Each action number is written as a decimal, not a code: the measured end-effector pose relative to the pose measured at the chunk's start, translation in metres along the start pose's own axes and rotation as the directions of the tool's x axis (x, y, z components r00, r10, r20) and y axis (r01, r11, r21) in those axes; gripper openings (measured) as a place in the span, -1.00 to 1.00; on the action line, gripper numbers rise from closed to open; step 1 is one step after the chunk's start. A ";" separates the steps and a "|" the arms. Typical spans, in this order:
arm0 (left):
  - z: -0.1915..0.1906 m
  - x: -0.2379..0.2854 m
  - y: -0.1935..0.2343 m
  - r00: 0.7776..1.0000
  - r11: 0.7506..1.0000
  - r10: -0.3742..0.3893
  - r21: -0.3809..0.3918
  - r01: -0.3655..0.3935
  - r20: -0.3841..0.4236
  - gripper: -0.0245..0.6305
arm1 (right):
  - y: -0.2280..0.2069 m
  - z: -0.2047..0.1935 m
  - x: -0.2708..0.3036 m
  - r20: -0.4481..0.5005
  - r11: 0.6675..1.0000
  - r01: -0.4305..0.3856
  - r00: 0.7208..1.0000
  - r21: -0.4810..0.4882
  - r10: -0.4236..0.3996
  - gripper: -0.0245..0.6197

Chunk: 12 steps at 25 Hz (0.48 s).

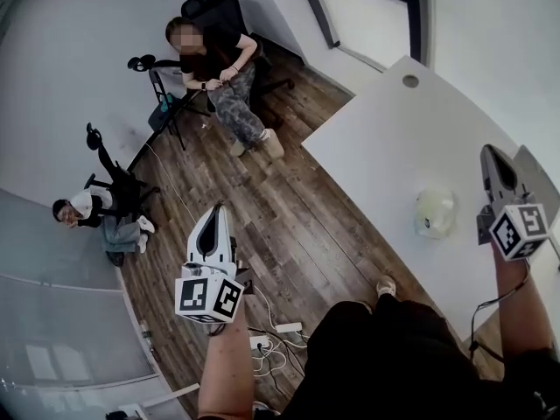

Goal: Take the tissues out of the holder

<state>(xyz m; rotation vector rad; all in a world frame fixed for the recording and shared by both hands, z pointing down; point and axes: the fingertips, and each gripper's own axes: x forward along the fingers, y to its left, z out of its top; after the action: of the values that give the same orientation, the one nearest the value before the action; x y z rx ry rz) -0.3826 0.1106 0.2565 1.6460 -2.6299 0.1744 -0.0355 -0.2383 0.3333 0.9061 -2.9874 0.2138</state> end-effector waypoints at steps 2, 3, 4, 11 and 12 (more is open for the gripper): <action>-0.004 0.024 -0.013 0.999 0.999 -0.050 0.010 0.050 -0.006 -0.91 | -0.002 0.004 0.004 0.002 1.000 0.003 1.000 -0.005 -0.003 -0.91; -0.006 0.038 -0.019 0.997 0.997 -0.077 0.016 0.077 -0.007 -0.91 | -0.006 0.003 0.004 0.001 1.000 0.010 1.000 -0.006 -0.010 -0.91; -0.007 0.053 -0.026 0.994 0.994 -0.106 0.017 0.106 -0.006 -0.91 | -0.010 0.002 0.003 0.000 1.000 0.026 1.000 -0.004 -0.026 -0.91; -0.001 0.174 -0.080 0.945 0.945 -0.327 0.016 0.327 0.022 -0.91 | -0.041 -0.003 -0.008 0.006 0.982 0.188 0.982 0.013 -0.188 -0.91; -0.001 0.192 -0.092 0.930 0.930 -0.367 0.019 0.367 0.023 -0.91 | -0.045 -0.006 -0.013 0.005 0.976 0.217 0.976 0.017 -0.217 -0.91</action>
<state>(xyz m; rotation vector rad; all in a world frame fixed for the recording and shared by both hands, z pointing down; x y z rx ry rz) -0.3842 -0.1007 0.2813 2.1173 -2.2817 0.1601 -0.0004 -0.2674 0.3443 1.2259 -2.8652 0.2309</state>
